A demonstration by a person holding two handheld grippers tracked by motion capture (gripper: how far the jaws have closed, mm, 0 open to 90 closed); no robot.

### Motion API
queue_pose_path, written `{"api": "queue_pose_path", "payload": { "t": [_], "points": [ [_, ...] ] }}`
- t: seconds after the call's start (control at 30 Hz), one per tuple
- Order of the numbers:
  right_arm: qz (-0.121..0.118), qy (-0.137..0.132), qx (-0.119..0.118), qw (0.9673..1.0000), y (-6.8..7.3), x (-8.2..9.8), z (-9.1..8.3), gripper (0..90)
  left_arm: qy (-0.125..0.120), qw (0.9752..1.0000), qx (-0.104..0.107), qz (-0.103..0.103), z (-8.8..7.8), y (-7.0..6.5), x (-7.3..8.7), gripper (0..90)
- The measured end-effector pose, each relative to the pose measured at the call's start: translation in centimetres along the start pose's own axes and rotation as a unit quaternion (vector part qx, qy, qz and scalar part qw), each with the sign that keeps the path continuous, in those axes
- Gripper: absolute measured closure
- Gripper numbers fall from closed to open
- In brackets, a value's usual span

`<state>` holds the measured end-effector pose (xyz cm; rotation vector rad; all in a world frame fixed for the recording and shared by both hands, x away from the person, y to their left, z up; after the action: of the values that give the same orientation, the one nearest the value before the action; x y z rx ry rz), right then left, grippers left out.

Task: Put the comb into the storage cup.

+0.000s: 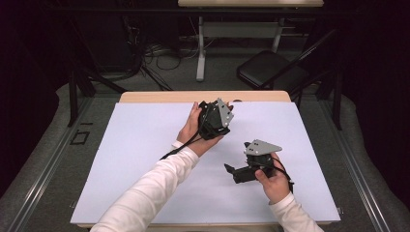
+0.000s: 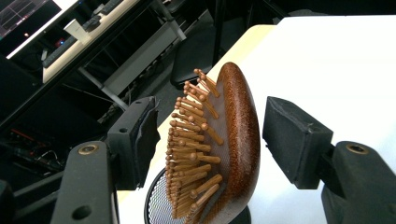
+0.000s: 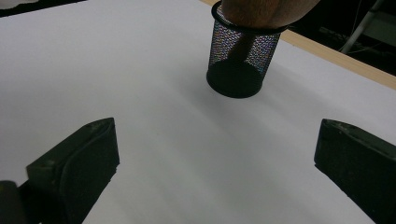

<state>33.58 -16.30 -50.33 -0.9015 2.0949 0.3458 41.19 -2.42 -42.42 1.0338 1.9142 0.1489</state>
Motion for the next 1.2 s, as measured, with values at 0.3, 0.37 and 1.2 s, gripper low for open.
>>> {"api": "queue_pose_path", "payload": {
  "t": [0.3,0.37,1.2],
  "points": [
    [-0.001,0.001,0.001,1.0000,0.0,0.0,0.0,0.0,-0.008,0.9999,0.009,-0.008,-0.8,0.1,-0.1,35.8],
    [-0.001,0.002,0.001,1.0000,0.0,0.1,0.0,0.0,-0.009,0.9999,0.011,-0.008,-1.0,0.1,-0.1,35.8],
    [0.002,0.003,0.002,1.0000,-0.1,0.1,0.0,0.0,-0.045,0.9883,0.105,-0.102,-3.5,1.5,-0.4,34.5]
  ]
}}
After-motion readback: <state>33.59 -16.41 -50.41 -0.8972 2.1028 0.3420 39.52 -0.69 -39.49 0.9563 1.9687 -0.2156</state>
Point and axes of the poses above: each handheld gripper's, and its own axes: z roughly forward along the jaws, x roughly out of its underside, y roughly to its left, the point moved 3 cm from there along z, roughly forward along the jaws, and after that the axes turned 10 degrees about y, right-handed, at the moved point
